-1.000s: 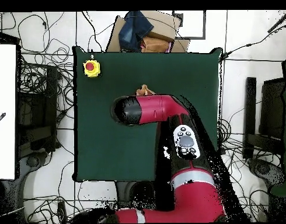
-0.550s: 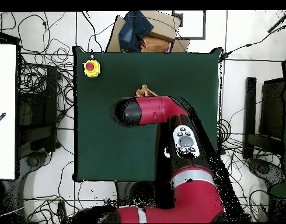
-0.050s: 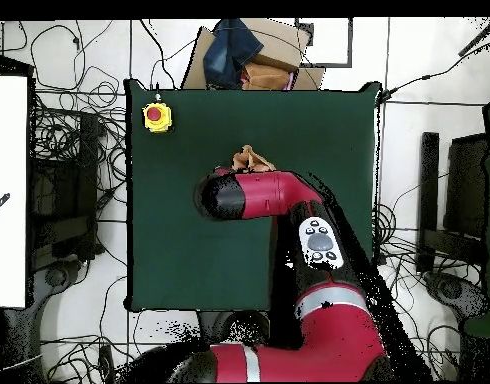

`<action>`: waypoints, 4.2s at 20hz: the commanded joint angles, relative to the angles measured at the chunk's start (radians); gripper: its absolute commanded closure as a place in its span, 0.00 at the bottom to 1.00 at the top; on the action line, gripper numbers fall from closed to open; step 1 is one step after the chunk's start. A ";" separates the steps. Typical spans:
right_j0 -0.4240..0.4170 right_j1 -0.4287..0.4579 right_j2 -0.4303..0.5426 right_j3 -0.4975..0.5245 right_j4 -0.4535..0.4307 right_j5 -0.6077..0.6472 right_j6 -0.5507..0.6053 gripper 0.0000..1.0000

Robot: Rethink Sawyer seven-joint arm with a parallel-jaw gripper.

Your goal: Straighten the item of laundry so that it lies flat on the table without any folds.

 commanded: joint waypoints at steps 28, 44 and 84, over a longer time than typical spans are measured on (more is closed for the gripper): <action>-0.020 0.186 -0.026 0.005 -0.066 -0.128 0.076 0.00; -0.016 0.223 -0.043 -0.037 -0.092 -0.162 0.088 0.00; -0.009 0.270 -0.079 -0.156 -0.080 -0.120 0.133 0.00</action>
